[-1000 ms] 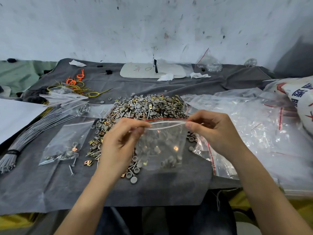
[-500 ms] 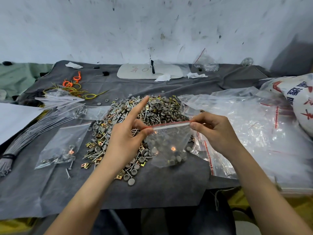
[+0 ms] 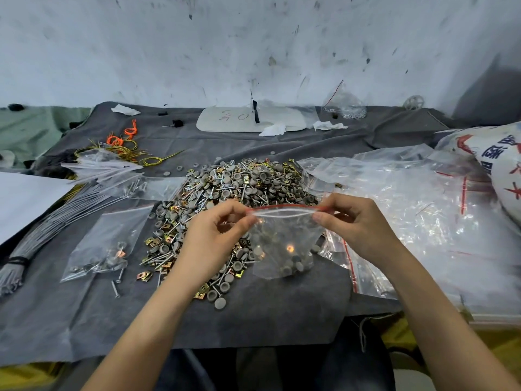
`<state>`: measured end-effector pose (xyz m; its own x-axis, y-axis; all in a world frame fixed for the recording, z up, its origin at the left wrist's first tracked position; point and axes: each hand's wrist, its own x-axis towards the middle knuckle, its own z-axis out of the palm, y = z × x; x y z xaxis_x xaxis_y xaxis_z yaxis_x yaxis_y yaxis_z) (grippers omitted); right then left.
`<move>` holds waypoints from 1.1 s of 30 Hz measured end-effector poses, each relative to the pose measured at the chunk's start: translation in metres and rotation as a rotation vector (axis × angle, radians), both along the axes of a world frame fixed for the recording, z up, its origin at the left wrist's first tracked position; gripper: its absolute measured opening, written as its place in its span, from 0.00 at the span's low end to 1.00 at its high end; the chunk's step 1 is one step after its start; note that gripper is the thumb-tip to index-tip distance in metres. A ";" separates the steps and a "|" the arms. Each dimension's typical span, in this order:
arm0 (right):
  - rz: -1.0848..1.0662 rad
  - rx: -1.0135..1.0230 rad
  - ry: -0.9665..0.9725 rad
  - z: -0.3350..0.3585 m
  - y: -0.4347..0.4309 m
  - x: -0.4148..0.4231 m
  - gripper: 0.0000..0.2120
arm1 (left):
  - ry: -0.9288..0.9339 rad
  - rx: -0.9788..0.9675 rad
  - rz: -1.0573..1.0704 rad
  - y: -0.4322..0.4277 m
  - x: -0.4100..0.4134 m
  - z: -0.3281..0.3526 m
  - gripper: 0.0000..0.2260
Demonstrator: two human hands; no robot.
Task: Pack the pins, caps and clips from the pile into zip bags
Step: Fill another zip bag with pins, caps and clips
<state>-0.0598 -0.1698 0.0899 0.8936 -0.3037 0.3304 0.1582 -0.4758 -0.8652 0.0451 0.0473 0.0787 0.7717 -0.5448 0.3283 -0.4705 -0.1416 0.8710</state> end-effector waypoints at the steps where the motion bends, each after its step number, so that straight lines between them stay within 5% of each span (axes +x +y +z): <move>1: 0.006 -0.053 0.013 0.002 0.002 0.001 0.09 | 0.014 -0.018 -0.009 -0.001 -0.002 0.001 0.08; 6: 0.037 -0.369 -0.097 0.013 0.012 0.004 0.05 | -0.028 -0.060 -0.027 0.000 -0.006 0.007 0.08; 16: 0.035 -0.598 -0.128 0.026 0.029 0.006 0.04 | -0.134 -0.025 -0.054 -0.002 -0.011 0.007 0.04; 33: 0.130 -0.650 -0.082 0.022 0.047 0.010 0.03 | -0.292 0.041 -0.062 -0.008 -0.014 0.004 0.04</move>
